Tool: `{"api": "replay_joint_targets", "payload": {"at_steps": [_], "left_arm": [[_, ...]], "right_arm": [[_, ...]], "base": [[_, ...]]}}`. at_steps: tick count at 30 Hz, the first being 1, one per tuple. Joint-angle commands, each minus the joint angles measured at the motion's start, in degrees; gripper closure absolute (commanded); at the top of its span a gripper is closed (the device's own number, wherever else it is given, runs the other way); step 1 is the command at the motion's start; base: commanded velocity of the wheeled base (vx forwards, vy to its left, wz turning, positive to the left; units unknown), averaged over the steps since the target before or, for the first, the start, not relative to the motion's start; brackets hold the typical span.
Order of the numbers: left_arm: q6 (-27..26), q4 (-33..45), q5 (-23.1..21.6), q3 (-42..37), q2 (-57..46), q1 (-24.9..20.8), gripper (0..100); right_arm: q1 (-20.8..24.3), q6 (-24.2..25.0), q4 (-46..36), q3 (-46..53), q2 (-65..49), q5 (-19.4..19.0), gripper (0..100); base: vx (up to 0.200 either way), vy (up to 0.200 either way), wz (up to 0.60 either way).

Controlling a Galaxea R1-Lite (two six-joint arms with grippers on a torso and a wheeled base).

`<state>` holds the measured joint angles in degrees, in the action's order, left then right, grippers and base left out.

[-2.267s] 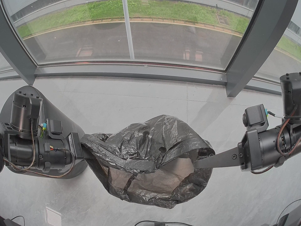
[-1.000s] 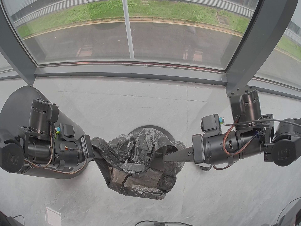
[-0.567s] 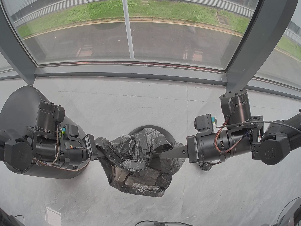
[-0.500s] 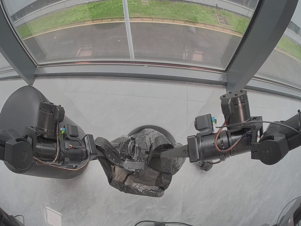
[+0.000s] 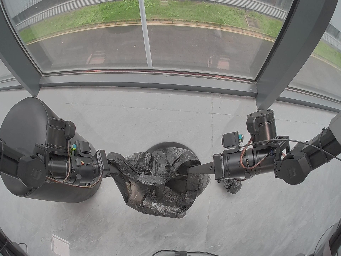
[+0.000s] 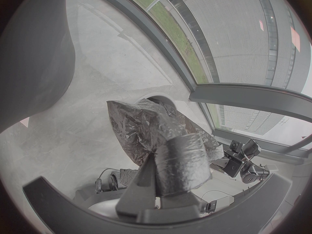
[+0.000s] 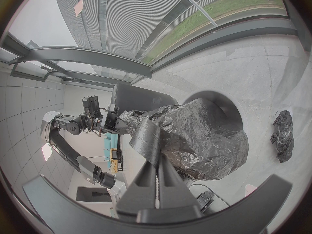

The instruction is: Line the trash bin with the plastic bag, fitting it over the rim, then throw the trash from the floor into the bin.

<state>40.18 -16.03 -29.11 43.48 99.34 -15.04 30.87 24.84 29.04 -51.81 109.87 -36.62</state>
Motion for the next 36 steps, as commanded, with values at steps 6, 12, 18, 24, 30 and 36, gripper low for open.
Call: {"api": "replay_joint_targets", "payload": {"at_steps": [6,12,18,24,30,36], "left_arm": [[0.2,-0.7,-1.4,-0.2,3.7,0.2,100],[0.2,-0.8,-1.4,0.2,5.5,0.2,100],[0.5,-4.1,-1.4,0.4,6.0,0.7,100],[0.5,-4.9,-1.5,0.5,6.0,2.0,100],[0.5,-4.8,-1.5,0.5,5.7,3.1,100],[0.5,-4.8,-1.5,-0.2,5.2,3.6,100]], "right_arm": [[-0.5,-0.3,0.3,1.6,2.1,0.1,100],[-2.0,-1.6,2.3,2.8,3.0,-0.1,100],[-2.1,-1.5,8.0,1.2,5.4,0.0,100],[-2.1,-1.5,7.6,-3.3,7.8,0.0,100],[-1.9,-1.5,7.3,-6.8,10.2,0.0,100],[-1.7,-1.5,7.3,-7.5,12.1,0.0,100]], "base": [[0.0,0.0,0.0],[0.0,0.0,0.0],[0.0,0.0,0.0],[0.0,0.0,0.0],[0.0,0.0,0.0],[0.0,0.0,0.0]]}}
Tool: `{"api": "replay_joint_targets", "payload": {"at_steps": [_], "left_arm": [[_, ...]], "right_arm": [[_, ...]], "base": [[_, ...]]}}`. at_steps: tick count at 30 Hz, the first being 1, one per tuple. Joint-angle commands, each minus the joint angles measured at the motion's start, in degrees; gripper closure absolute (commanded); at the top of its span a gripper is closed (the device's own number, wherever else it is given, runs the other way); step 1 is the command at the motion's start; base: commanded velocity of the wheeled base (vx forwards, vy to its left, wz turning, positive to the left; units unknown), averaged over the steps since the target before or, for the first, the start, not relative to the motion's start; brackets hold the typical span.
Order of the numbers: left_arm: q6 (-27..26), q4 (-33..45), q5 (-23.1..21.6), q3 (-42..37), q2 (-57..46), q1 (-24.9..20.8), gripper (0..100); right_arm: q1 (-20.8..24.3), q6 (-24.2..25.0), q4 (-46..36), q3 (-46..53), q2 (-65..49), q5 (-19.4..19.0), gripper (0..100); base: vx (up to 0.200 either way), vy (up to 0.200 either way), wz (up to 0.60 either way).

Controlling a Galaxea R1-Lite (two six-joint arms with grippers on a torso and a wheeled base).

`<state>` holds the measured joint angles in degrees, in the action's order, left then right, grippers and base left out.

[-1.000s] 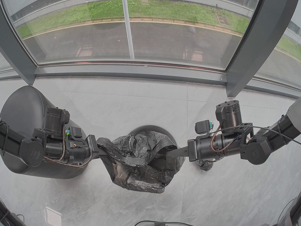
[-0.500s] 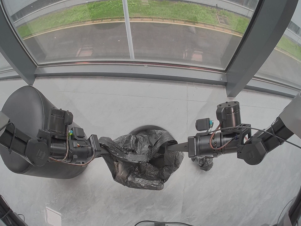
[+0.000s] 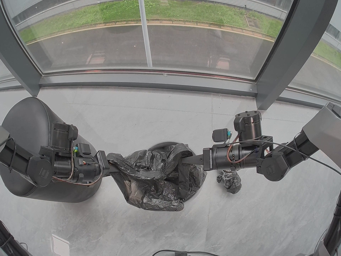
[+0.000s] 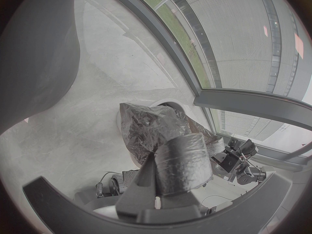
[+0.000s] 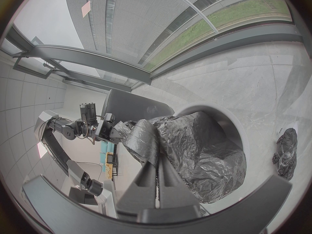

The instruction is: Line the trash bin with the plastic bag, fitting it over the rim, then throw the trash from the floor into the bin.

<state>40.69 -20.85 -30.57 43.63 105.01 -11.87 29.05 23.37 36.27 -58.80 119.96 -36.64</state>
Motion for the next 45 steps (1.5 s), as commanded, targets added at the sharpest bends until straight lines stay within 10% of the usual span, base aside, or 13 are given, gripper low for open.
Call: {"api": "replay_joint_targets", "payload": {"at_steps": [1,45], "left_arm": [[0.0,0.0,0.0,-0.3,-0.5,0.5,100],[0.3,6.5,-3.6,-0.4,1.3,0.2,100]], "right_arm": [[0.1,0.0,0.1,-0.6,2.1,0.0,100],[-1.1,-1.4,0.9,19.5,-7.6,0.2,100]], "base": [[0.0,0.0,0.0],[0.0,0.0,0.0]]}}
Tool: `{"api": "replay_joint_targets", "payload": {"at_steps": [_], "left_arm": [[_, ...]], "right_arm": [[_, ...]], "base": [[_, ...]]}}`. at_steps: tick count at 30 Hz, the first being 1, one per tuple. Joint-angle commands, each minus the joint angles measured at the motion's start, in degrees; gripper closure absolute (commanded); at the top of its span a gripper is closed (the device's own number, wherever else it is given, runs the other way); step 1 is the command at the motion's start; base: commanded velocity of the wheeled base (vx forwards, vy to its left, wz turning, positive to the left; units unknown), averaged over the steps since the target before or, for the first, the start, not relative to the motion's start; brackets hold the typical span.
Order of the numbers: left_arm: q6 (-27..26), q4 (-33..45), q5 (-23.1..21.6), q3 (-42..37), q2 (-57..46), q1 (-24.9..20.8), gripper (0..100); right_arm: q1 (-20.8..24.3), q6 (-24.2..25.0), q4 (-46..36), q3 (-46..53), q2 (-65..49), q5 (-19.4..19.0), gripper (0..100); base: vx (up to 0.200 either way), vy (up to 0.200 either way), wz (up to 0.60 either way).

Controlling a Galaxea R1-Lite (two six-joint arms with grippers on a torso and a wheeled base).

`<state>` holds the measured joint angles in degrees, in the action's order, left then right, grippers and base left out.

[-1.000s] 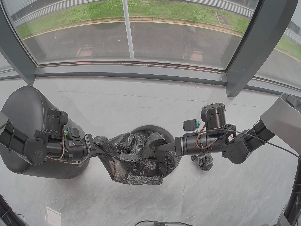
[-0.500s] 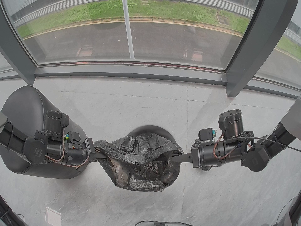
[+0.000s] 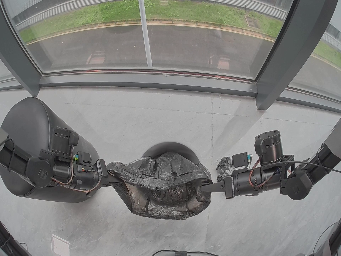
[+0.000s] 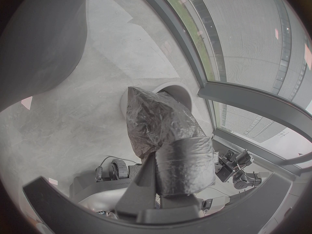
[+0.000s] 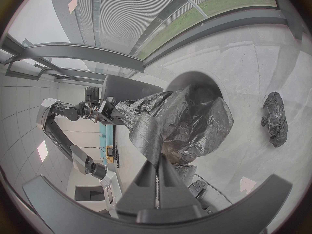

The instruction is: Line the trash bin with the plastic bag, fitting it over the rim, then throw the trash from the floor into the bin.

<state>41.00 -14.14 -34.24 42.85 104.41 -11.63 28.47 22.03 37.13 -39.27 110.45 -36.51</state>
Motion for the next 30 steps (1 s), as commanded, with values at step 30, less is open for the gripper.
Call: {"api": "replay_joint_targets", "payload": {"at_steps": [30], "left_arm": [[-0.7,-4.3,0.2,1.3,6.1,0.2,100]], "right_arm": [[-3.2,0.5,8.0,0.8,4.8,0.7,100]], "base": [[0.0,0.0,0.0]]}}
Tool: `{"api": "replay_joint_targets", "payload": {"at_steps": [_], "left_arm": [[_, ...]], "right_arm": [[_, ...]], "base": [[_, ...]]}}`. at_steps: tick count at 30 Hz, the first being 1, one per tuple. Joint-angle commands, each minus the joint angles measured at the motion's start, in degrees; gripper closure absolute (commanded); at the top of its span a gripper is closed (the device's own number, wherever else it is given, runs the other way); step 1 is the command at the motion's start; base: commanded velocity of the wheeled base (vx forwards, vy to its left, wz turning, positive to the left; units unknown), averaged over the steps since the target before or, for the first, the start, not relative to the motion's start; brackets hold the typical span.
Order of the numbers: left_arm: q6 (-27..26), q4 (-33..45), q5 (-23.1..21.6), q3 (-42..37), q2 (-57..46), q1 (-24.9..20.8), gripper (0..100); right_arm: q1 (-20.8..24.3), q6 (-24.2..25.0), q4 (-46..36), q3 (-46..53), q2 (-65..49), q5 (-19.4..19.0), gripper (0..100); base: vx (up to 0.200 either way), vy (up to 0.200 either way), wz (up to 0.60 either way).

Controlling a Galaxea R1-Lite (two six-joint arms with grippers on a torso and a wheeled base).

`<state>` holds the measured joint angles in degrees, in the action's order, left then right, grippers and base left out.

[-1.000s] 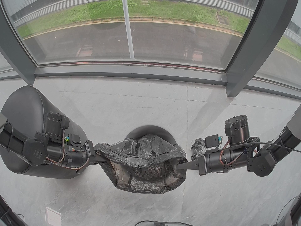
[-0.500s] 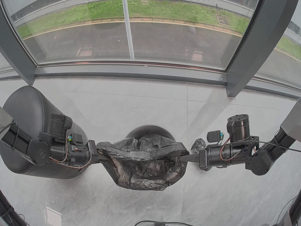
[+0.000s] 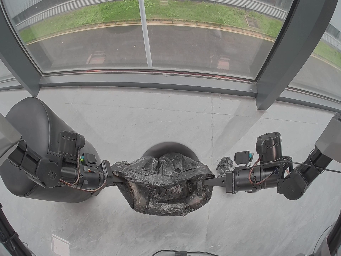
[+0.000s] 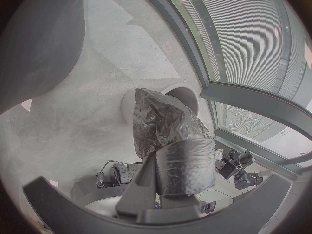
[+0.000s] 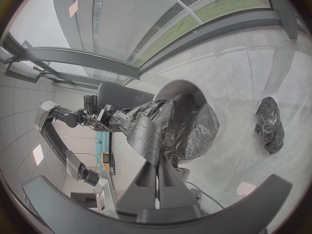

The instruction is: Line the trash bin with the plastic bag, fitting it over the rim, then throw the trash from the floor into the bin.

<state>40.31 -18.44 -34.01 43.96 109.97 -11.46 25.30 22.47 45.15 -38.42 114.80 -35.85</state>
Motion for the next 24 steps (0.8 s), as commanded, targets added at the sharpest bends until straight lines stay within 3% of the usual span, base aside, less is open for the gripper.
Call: {"api": "replay_joint_targets", "payload": {"at_steps": [1,11,12,24], "left_arm": [[0.0,0.1,0.0,0.5,0.7,0.0,100],[-0.1,0.1,0.2,1.4,2.2,0.0,100],[-0.1,0.1,0.2,1.3,2.1,0.0,100],[0.0,0.1,0.1,1.2,-1.2,-0.3,100]], "right_arm": [[0.0,-0.1,0.0,-0.1,0.5,0.2,100],[-0.4,-0.4,0.1,0.2,1.3,2.2,100],[-0.4,-0.4,0.1,0.2,1.3,2.3,0],[-2.4,-0.4,0.3,1.5,-4.1,2.7,0]], "base": [[0.0,0.0,0.0],[0.0,0.0,0.0],[0.0,0.0,0.0],[0.0,0.0,0.0]]}}
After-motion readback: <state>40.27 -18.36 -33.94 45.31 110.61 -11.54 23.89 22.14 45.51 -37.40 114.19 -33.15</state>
